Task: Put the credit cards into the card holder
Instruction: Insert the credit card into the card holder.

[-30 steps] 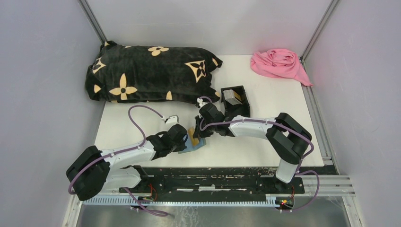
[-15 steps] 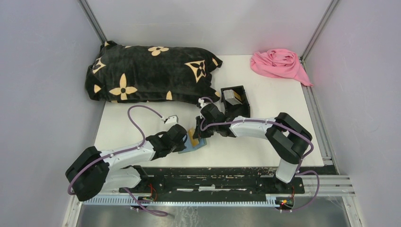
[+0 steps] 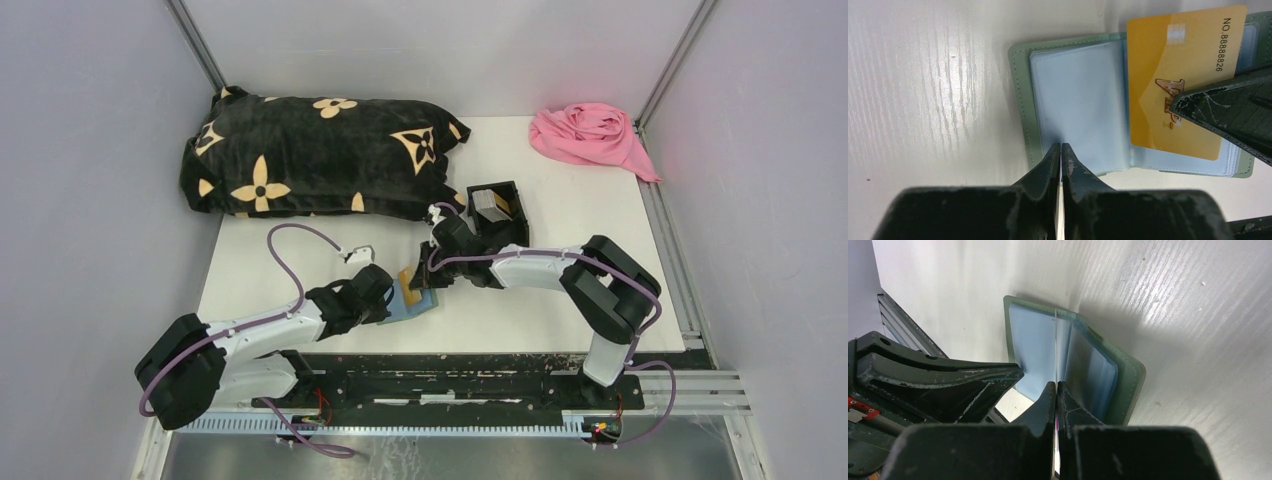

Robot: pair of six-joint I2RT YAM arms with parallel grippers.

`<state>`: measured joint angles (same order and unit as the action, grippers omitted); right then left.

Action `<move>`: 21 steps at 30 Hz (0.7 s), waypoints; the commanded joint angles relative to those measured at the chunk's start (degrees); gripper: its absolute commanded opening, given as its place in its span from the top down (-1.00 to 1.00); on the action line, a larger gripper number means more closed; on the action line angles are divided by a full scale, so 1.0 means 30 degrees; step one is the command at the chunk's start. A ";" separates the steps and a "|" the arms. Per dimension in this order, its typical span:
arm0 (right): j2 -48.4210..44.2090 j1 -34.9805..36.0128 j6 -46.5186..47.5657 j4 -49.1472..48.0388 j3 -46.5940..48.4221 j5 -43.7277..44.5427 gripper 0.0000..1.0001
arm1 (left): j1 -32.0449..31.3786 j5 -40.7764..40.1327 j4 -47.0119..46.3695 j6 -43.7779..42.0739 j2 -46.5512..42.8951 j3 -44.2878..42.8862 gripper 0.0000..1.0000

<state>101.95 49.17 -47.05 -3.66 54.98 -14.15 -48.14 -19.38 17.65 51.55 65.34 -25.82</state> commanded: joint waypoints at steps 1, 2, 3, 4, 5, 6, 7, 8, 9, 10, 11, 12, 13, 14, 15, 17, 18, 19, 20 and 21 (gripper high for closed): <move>0.0296 0.0017 -0.0771 -0.1559 -0.0259 -0.0571 0.98 | -0.0066 -0.0305 0.0788 0.0183 -0.0139 0.0374 0.81; 0.0363 0.0017 -0.0906 -0.1756 -0.0329 -0.0649 0.98 | -0.0067 -0.0356 0.0810 0.0167 -0.0131 0.0361 0.81; 0.0405 0.0017 -0.1036 -0.1909 -0.0408 -0.0718 0.98 | -0.0063 -0.0348 0.0831 0.0161 -0.0105 0.0333 0.81; 0.0461 0.0017 -0.1114 -0.1969 -0.0432 -0.0730 0.98 | -0.0066 -0.0358 0.0852 0.0139 -0.0076 0.0319 0.81; 0.0516 0.0017 -0.1194 -0.2038 -0.0475 -0.0732 0.98 | -0.0059 -0.0381 0.0891 0.0132 -0.0046 0.0343 0.81; 0.0589 0.0017 -0.1295 -0.2142 -0.0528 -0.0746 0.98 | -0.0051 -0.0398 0.0926 0.0109 -0.0061 0.0339 0.81; 0.0634 0.0017 -0.1337 -0.2207 -0.0564 -0.0745 0.98 | -0.0061 -0.0401 0.0941 0.0102 -0.0085 0.0323 0.81; 0.0691 0.0017 -0.1387 -0.2233 -0.0612 -0.0733 0.98 | -0.0051 -0.0423 0.0928 0.0102 -0.0121 0.0343 0.81; 0.0698 0.0017 -0.1444 -0.2276 -0.0644 -0.0717 0.98 | -0.0054 -0.0407 0.0941 0.0117 -0.0147 0.0339 0.81; 0.0718 0.0017 -0.1510 -0.2311 -0.0721 -0.0682 0.98 | -0.0066 -0.0398 0.0943 0.0104 -0.0172 0.0342 0.81; 0.0707 0.0017 -0.1536 -0.2356 -0.0808 -0.0634 0.98 | -0.0066 -0.0412 0.0969 0.0102 -0.0187 0.0342 0.81; 0.0711 0.0021 -0.1565 -0.2376 -0.0873 -0.0606 0.98 | -0.0052 -0.0406 0.0972 0.0102 -0.0214 0.0338 0.81; 0.0730 0.0018 -0.1613 -0.2423 -0.0918 -0.0588 0.98 | -0.0065 -0.0416 0.0972 0.0102 -0.0217 0.0331 0.81; 0.0733 0.0017 -0.1677 -0.2491 -0.0968 -0.0563 0.98 | -0.0052 -0.0414 0.0972 0.0098 -0.0222 0.0330 0.81; 0.0759 0.0017 -0.1729 -0.2536 -0.1029 -0.0557 0.98 | -0.0061 -0.0399 0.0976 0.0102 -0.0207 0.0343 0.81; 0.0790 0.0017 -0.1912 -0.2652 -0.1110 -0.0584 0.98 | -0.0067 -0.0398 0.0999 0.0060 -0.0196 0.0340 0.81; 0.0791 0.0017 -0.2011 -0.2743 -0.1164 -0.0585 0.98 | -0.0067 -0.0382 0.1001 0.0056 -0.0190 0.0346 0.81; 0.0817 0.0017 -0.2101 -0.2857 -0.1248 -0.0607 0.98 | -0.0074 -0.0373 0.1002 0.0045 -0.0189 0.0313 0.81; 0.0835 0.0017 -0.2218 -0.3002 -0.1287 -0.0636 0.98 | -0.0068 -0.0368 0.1027 0.0051 -0.0189 0.0313 0.81; 0.0885 0.0017 -0.2306 -0.3083 -0.1366 -0.0643 0.98 | -0.0067 -0.0375 0.1052 0.0052 -0.0211 0.0302 0.81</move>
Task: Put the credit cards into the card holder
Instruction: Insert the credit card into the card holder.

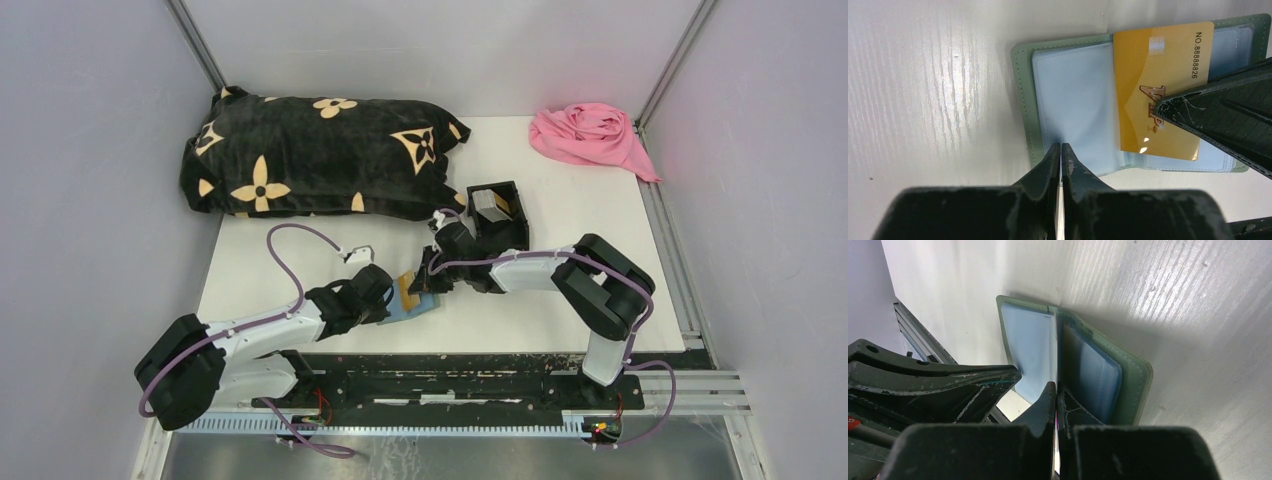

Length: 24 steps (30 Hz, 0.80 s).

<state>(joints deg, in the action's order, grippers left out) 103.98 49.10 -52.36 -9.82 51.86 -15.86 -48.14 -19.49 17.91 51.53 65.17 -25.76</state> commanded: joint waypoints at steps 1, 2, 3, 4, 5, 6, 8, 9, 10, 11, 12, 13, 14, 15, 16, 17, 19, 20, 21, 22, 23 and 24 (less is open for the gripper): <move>0.0239 0.0039 -0.0623 -0.1119 -0.0344 -0.0097 0.98 | -0.0067 -0.0332 0.0986 0.0052 -0.0166 0.0257 0.81; 0.0280 0.0039 -0.0711 -0.1233 -0.0391 -0.0126 0.98 | -0.0063 -0.0359 0.1022 0.0051 -0.0186 0.0239 0.81; 0.0329 0.0043 -0.0847 -0.1379 -0.0474 -0.0159 0.98 | -0.0044 -0.0382 0.1067 0.0051 -0.0203 0.0215 0.81; 0.0382 0.0025 -0.0985 -0.1559 -0.0587 -0.0203 0.98 | -0.0057 -0.0403 0.1109 0.0051 -0.0202 0.0201 0.81; 0.0433 0.0037 -0.1130 -0.1771 -0.0678 -0.0260 0.98 | -0.0062 -0.0439 0.1140 0.0051 -0.0245 0.0184 0.81; 0.0480 0.0039 -0.1295 -0.2036 -0.0803 -0.0326 0.98 | -0.0066 -0.0451 0.1173 0.0029 -0.0269 0.0179 0.81; 0.0521 0.0039 -0.1604 -0.2472 -0.1068 -0.0417 0.98 | -0.0063 -0.0492 0.1203 0.0032 -0.0301 0.0232 0.81; 0.0498 0.0039 -0.1757 -0.2669 -0.1192 -0.0426 0.98 | -0.0066 -0.0509 0.1207 0.0048 -0.0302 0.0262 0.81; 0.0484 0.0039 -0.1919 -0.2892 -0.1314 -0.0467 0.98 | -0.0067 -0.0507 0.1203 0.0050 -0.0295 0.0276 0.81; 0.0475 0.0039 -0.2049 -0.3073 -0.1431 -0.0505 0.98 | -0.0067 -0.0510 0.1207 0.0051 -0.0305 0.0289 0.81; 0.0426 0.0039 -0.2146 -0.3217 -0.1523 -0.0514 0.98 | -0.0067 -0.0493 0.1207 0.0051 -0.0288 0.0294 0.81; 0.0402 0.0039 -0.2235 -0.3337 -0.1611 -0.0541 0.98 | -0.0052 -0.0505 0.1207 0.0051 -0.0278 0.0306 0.81; 0.0381 0.0039 -0.2297 -0.3440 -0.1729 -0.0544 0.98 | -0.0054 -0.0507 0.1200 0.0076 -0.0277 0.0322 0.81; 0.0332 0.0039 -0.2345 -0.3526 -0.1813 -0.0544 0.98 | -0.0061 -0.0507 0.1206 0.0079 -0.0277 0.0324 0.81; 0.0247 0.0024 -0.2439 -0.3640 -0.1951 -0.0519 0.98 | -0.0062 -0.0507 0.1207 0.0080 -0.0291 0.0339 0.81; 0.0171 0.0038 -0.2528 -0.3815 -0.2112 -0.0494 0.98 | -0.0066 -0.0507 0.1207 0.0080 -0.0301 0.0356 0.81; 0.0021 0.0024 -0.2818 -0.4155 -0.2419 -0.0490 0.98 | -0.0063 -0.0534 0.1192 0.0106 -0.0306 0.0374 0.81; -0.0066 0.0037 -0.2886 -0.4304 -0.2544 -0.0516 0.98 | -0.0066 -0.0562 0.1191 0.0109 -0.0280 0.0342 0.81; -0.0154 0.0039 -0.2953 -0.4455 -0.2684 -0.0493 0.98 | -0.0067 -0.0569 0.1205 0.0095 -0.0255 0.0327 0.81; -0.0289 0.0039 -0.3013 -0.4510 -0.2804 -0.0487 0.98 | -0.0059 -0.0566 0.1233 0.0107 -0.0222 0.0325 0.81; -0.0409 0.0039 -0.3046 -0.4557 -0.2874 -0.0486 0.98 | -0.0066 -0.0587 0.1236 0.0102 -0.0219 0.0302 0.81; -0.0497 0.0039 -0.3080 -0.4637 -0.2988 -0.0486 0.98 | -0.0052 -0.0608 0.1236 0.0109 -0.0218 0.0314 0.81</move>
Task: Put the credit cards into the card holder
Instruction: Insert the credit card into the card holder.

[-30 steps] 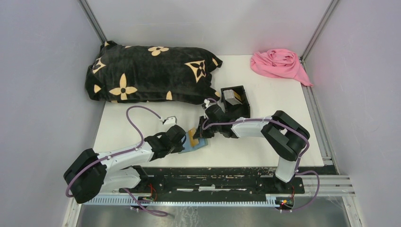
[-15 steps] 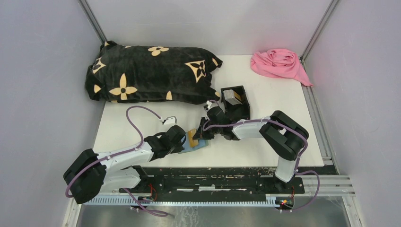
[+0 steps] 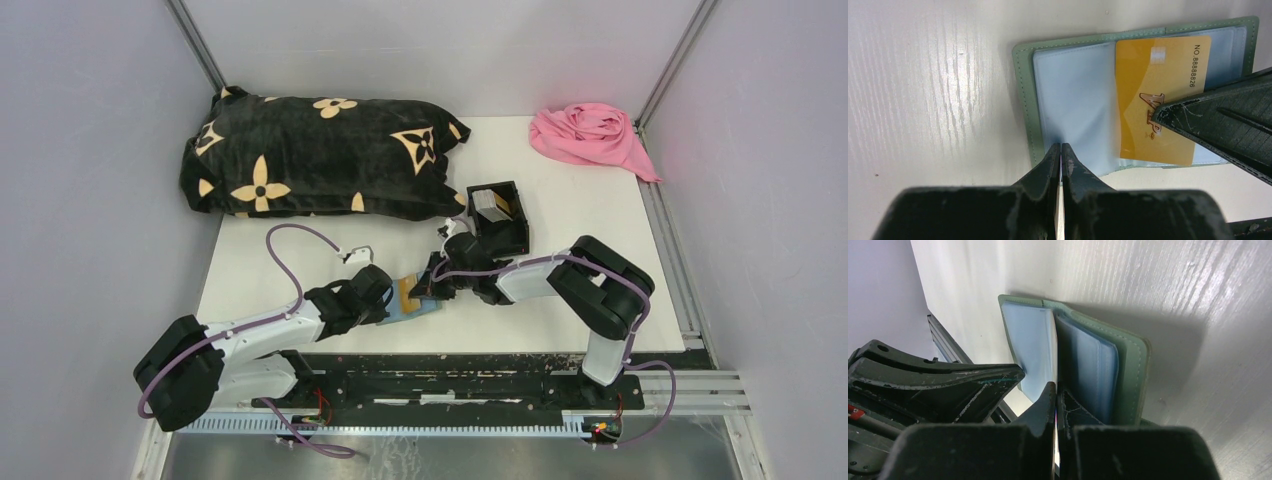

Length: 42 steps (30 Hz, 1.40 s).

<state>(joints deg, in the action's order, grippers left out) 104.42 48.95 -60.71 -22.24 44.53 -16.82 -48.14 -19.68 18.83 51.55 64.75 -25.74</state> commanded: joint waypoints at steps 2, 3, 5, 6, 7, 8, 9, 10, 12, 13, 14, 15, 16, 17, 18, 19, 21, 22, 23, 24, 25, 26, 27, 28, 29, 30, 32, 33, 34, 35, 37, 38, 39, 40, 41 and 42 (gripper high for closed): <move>-0.0739 0.0090 -0.0372 -0.0600 -0.0654 -0.0222 0.98 | -0.0066 -0.0529 0.0958 0.0102 -0.0107 0.0313 0.81; -0.0761 0.0105 -0.0402 -0.0671 -0.0696 -0.0249 0.98 | -0.0074 -0.0536 0.0960 0.0128 -0.0131 0.0309 0.81; -0.0792 0.0108 -0.0538 -0.0926 -0.0843 -0.0351 0.98 | -0.0050 -0.0572 0.1029 0.0131 -0.0138 0.0297 0.81; -0.0753 0.0118 -0.0562 -0.1008 -0.0874 -0.0404 0.98 | -0.0061 -0.0586 0.1045 0.0139 -0.0160 0.0307 0.81; -0.0723 0.0119 -0.0572 -0.1099 -0.0896 -0.0448 0.98 | -0.0066 -0.0587 0.1047 0.0132 -0.0167 0.0294 0.81; -0.0711 0.0119 -0.0613 -0.1158 -0.0899 -0.0497 0.98 | -0.0056 -0.0602 0.1070 0.0131 -0.0179 0.0314 0.81; -0.0651 0.0119 -0.0622 -0.1232 -0.0899 -0.0529 0.98 | -0.0080 -0.0582 0.1076 0.0131 -0.0169 0.0291 0.81; -0.0611 0.0141 -0.0631 -0.1296 -0.0892 -0.0581 0.98 | -0.0054 -0.0576 0.1077 0.0131 -0.0153 0.0281 0.81; -0.0483 0.0181 -0.0728 -0.1515 -0.0841 -0.0682 0.98 | -0.0038 -0.0562 0.1119 0.0099 -0.0057 0.0242 0.80; -0.0436 0.0219 -0.0765 -0.1557 -0.0841 -0.0732 0.98 | -0.0063 -0.0563 0.1133 0.0098 -0.0026 0.0231 0.80; -0.0427 0.0249 -0.0769 -0.1578 -0.0815 -0.0749 0.98 | -0.0070 -0.0566 0.1161 0.0101 0.0029 0.0182 0.80; -0.0363 0.0264 -0.0755 -0.1595 -0.0786 -0.0758 0.98 | -0.0060 -0.0563 0.1161 0.0102 0.0077 0.0157 0.80; -0.0319 0.0280 -0.0768 -0.1623 -0.0746 -0.0792 0.98 | -0.0066 -0.0559 0.1164 0.0102 0.0116 0.0147 0.80; -0.0262 0.0282 -0.0777 -0.1638 -0.0730 -0.0822 0.98 | -0.0059 -0.0537 0.1190 0.0087 0.0146 0.0113 0.80; -0.0185 0.0294 -0.0778 -0.1680 -0.0702 -0.0859 0.98 | -0.0044 -0.0530 0.1208 0.0074 0.0172 0.0094 0.80; -0.0106 0.0291 -0.0797 -0.1721 -0.0647 -0.0907 0.98 | -0.0071 -0.0515 0.1250 0.0058 0.0208 0.0059 0.80; 0.0122 0.0295 -0.0799 -0.1753 -0.0513 -0.1005 0.98 | -0.0066 -0.0500 0.1320 0.0036 0.0231 0.0013 0.79; 0.0266 0.0302 -0.0799 -0.1804 -0.0455 -0.1039 0.98 | -0.0052 -0.0500 0.1360 0.0042 0.0215 0.0008 0.78; 0.0412 0.0292 -0.0807 -0.1891 -0.0393 -0.1102 0.98 | -0.0065 -0.0500 0.1405 0.0040 0.0213 -0.0025 0.77; 0.0624 0.0295 -0.0877 -0.1975 -0.0338 -0.1169 0.98 | -0.0048 -0.0500 0.1459 0.0043 0.0195 -0.0034 0.76; 0.0783 0.0306 -0.0886 -0.2048 -0.0316 -0.1188 0.98 | -0.0061 -0.0522 0.1520 0.0043 0.0171 -0.0027 0.74; 0.0916 0.0296 -0.0883 -0.2112 -0.0314 -0.1168 0.98 | -0.0059 -0.0543 0.1583 0.0043 0.0135 -0.0059 0.73; 0.1039 0.0292 -0.0909 -0.2197 -0.0299 -0.1162 0.98 | -0.0066 -0.0560 0.1638 0.0069 0.0064 -0.0041 0.71; 0.1146 0.0295 -0.0894 -0.2229 -0.0311 -0.1147 0.98 | -0.0074 -0.0559 0.1671 0.0094 -0.0032 -0.0017 0.69; 0.1214 0.0295 -0.0873 -0.2252 -0.0313 -0.1097 0.98 | -0.0064 -0.0580 0.1704 0.0101 -0.0125 -0.0014 0.68; 0.1267 0.0295 -0.0820 -0.2225 -0.0339 -0.1014 0.98 | -0.0063 -0.0587 0.1756 0.0127 -0.0210 -0.0054 0.67; 0.1408 0.0295 -0.0740 -0.2198 -0.0364 -0.0930 0.98 | -0.0047 -0.0621 0.1922 0.0157 -0.0435 -0.0118 0.66; 0.1492 0.0295 -0.0704 -0.2207 -0.0371 -0.0902 0.98 | -0.0064 -0.0643 0.1999 0.0186 -0.0586 -0.0202 0.65; 0.1576 0.0295 -0.0710 -0.2238 -0.0372 -0.0898 0.98 | -0.0052 -0.0668 0.2115 0.0204 -0.0744 -0.0260 0.65; 0.1667 0.0310 -0.0711 -0.2282 -0.0372 -0.0883 0.98 | -0.0065 -0.0700 0.2246 0.0239 -0.0906 -0.0330 0.64; 0.1821 0.0295 -0.0686 -0.2320 -0.0372 -0.0869 0.98 | -0.0067 -0.0831 0.2470 0.0343 -0.1323 -0.0441 0.64; 0.1903 0.0295 -0.0683 -0.2351 -0.0386 -0.0843 0.98 | -0.0067 -0.0886 0.2610 0.0407 -0.1539 -0.0506 0.63; 0.1964 0.0295 -0.0660 -0.2369 -0.0399 -0.0825 0.98 | -0.0067 -0.0929 0.2726 0.0455 -0.1767 -0.0577 0.63; 0.2049 0.0295 -0.0654 -0.2372 -0.0416 -0.0796 0.98 | -0.0081 -0.0986 0.2839 0.0534 -0.1994 -0.0615 0.62; 0.2111 0.0295 -0.0642 -0.2412 -0.0429 -0.0782 0.98 | -0.0061 -0.1059 0.2942 0.0592 -0.2275 -0.0627 0.61; 0.2173 0.0295 -0.0651 -0.2450 -0.0430 -0.0781 0.98 | -0.0066 -0.1163 0.3053 0.0687 -0.2533 -0.0661 0.60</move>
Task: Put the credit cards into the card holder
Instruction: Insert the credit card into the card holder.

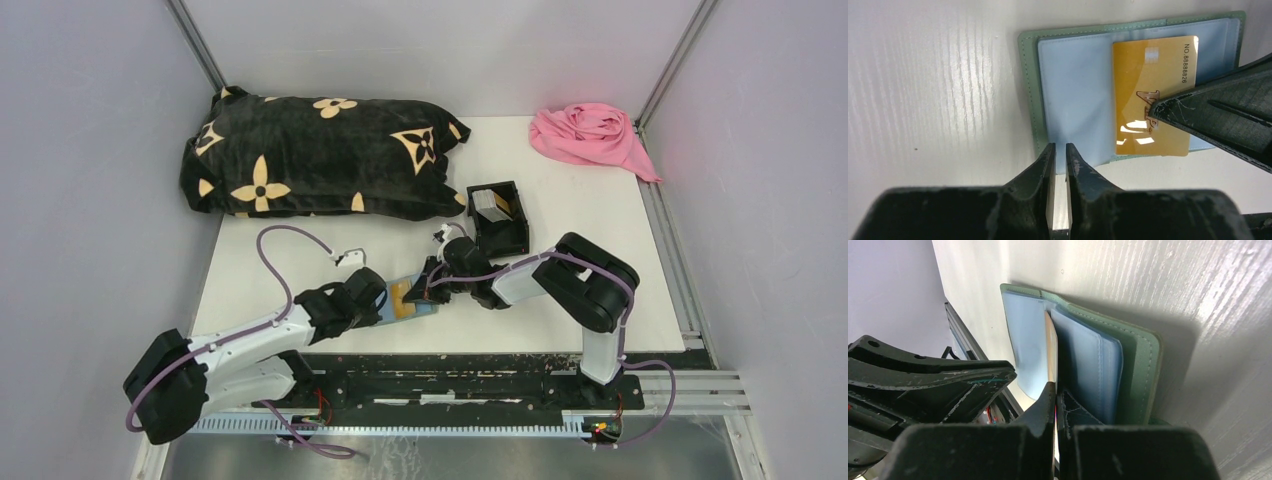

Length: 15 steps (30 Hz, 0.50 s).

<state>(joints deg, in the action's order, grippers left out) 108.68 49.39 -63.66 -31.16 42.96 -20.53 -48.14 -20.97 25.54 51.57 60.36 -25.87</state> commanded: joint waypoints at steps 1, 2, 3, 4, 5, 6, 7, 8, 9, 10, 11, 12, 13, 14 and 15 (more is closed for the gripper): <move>0.0812 0.0149 0.0331 0.0507 0.0094 0.0458 0.98 | -0.0059 -0.0893 0.0937 0.0801 -0.1324 -0.0618 0.59; 0.0852 0.0146 0.0353 0.0497 0.0094 0.0473 0.98 | -0.0051 -0.1121 0.1080 0.0923 -0.1561 -0.0618 0.58; 0.0886 0.0149 0.0359 0.0503 0.0112 0.0460 0.98 | -0.0050 -0.1315 0.1204 0.1004 -0.1782 -0.0611 0.58; 0.0917 0.0149 0.0387 0.0490 0.0115 0.0444 0.98 | -0.0057 -0.1507 0.1289 0.1065 -0.1977 -0.0581 0.57; 0.0920 0.0157 0.0389 0.0495 0.0122 0.0445 0.98 | -0.0051 -0.1707 0.1413 0.1168 -0.2097 -0.0559 0.57; 0.0920 0.0150 0.0389 0.0499 0.0123 0.0457 0.98 | -0.0065 -0.1871 0.1579 0.1265 -0.2182 -0.0576 0.56; 0.0921 0.0135 0.0415 0.0511 0.0149 0.0443 0.98 | -0.0052 -0.2013 0.1665 0.1336 -0.2211 -0.0551 0.56; 0.0921 0.0148 0.0418 0.0527 0.0152 0.0431 0.98 | -0.0065 -0.2118 0.1790 0.1396 -0.2203 -0.0508 0.56; 0.0906 0.0149 0.0441 0.0562 0.0178 0.0429 0.98 | -0.0059 -0.2241 0.1838 0.1462 -0.2167 -0.0498 0.56; 0.0893 0.0146 0.0462 0.0585 0.0196 0.0429 0.98 | -0.0062 -0.2323 0.1907 0.1533 -0.2139 -0.0464 0.55; 0.0891 0.0123 0.0461 0.0613 0.0209 0.0403 0.98 | -0.0065 -0.2446 0.1955 0.1607 -0.2117 -0.0420 0.55; 0.0891 0.0132 0.0501 0.0642 0.0233 0.0385 0.98 | -0.0066 -0.2539 0.2024 0.1705 -0.2104 -0.0348 0.55; 0.0891 0.0099 0.0506 0.0664 0.0240 0.0372 0.98 | -0.0067 -0.2601 0.2033 0.1779 -0.2076 -0.0314 0.56; 0.0891 0.0117 0.0532 0.0700 0.0262 0.0349 0.98 | -0.0052 -0.2672 0.2034 0.1884 -0.2036 -0.0291 0.56; 0.0891 0.0112 0.0557 0.0730 0.0284 0.0342 0.98 | -0.0057 -0.2776 0.2034 0.1974 -0.2013 -0.0310 0.57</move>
<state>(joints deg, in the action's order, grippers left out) 109.56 49.39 -63.72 -32.49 43.13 -21.02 -48.14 -25.74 31.16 54.33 54.41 -25.87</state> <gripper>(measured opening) 0.015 0.221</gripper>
